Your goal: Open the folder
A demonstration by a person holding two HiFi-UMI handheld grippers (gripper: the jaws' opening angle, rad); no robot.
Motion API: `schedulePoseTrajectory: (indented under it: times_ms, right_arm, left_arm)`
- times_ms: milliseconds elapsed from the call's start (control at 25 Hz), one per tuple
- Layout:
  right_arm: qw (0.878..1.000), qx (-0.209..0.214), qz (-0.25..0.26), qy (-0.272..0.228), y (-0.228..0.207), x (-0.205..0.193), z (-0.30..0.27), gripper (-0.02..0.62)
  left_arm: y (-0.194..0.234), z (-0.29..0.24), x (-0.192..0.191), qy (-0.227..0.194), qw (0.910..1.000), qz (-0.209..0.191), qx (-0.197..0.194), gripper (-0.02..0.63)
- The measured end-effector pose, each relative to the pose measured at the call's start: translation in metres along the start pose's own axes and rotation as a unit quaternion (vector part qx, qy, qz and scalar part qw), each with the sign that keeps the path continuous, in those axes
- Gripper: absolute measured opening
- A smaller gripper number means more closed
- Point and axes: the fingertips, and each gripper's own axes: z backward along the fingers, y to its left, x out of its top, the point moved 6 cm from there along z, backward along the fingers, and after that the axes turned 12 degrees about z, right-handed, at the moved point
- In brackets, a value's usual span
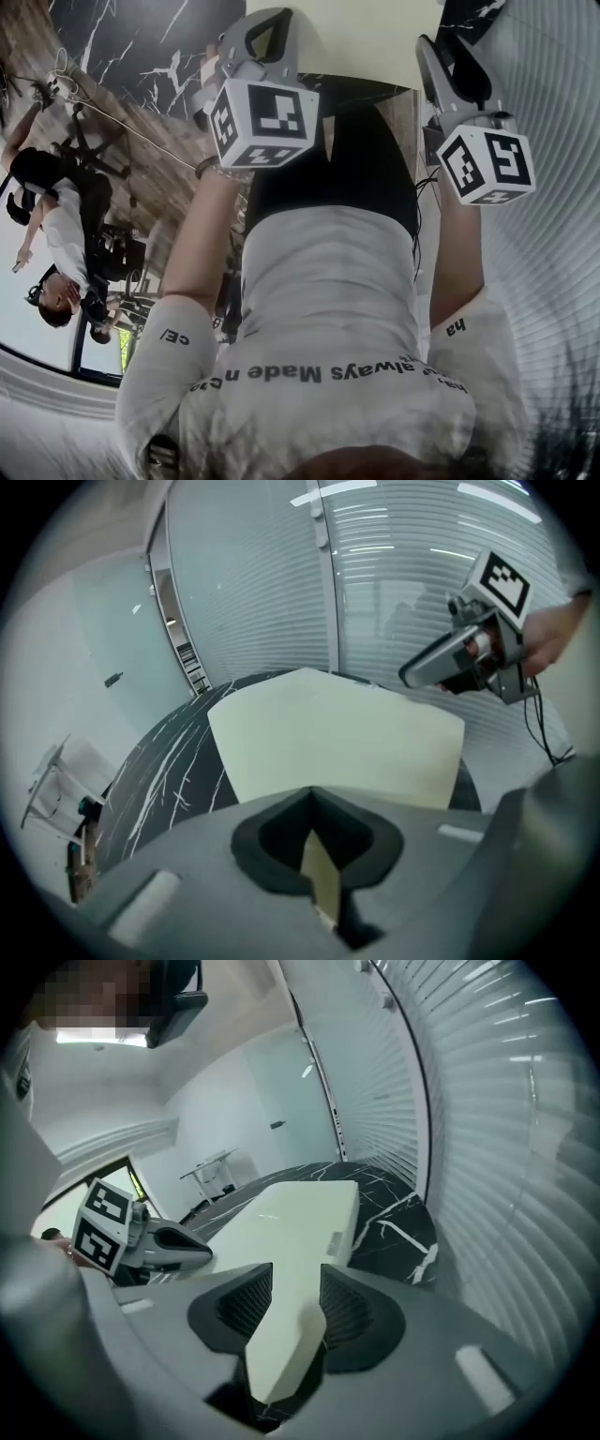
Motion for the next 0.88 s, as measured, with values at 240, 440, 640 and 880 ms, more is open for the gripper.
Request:
schedulePoseTrajectory:
  times_ms: [240, 440, 640, 880]
  right_arm:
    - [1.0, -0.004, -0.019, 0.014, -0.013, -0.015, -0.009, 0.178]
    - [0.999, 0.008, -0.033, 0.015, -0.01, -0.021, -0.017, 0.176]
    - [0.999, 0.011, -0.041, 0.013, -0.006, -0.019, -0.016, 0.175]
    - [0.999, 0.015, -0.05, 0.005, -0.005, -0.014, -0.01, 0.152]
  left_arm:
    - [0.0, 0.0, 0.0, 0.002, 1.0, 0.0, -0.003, 0.0]
    - [0.001, -0.001, 0.0, 0.003, 1.0, 0.003, -0.004, 0.0]
    - [0.001, 0.0, -0.001, 0.0, 1.0, 0.002, -0.003, -0.002]
    - [0.0, -0.001, 0.0, 0.002, 1.0, 0.001, -0.004, -0.002]
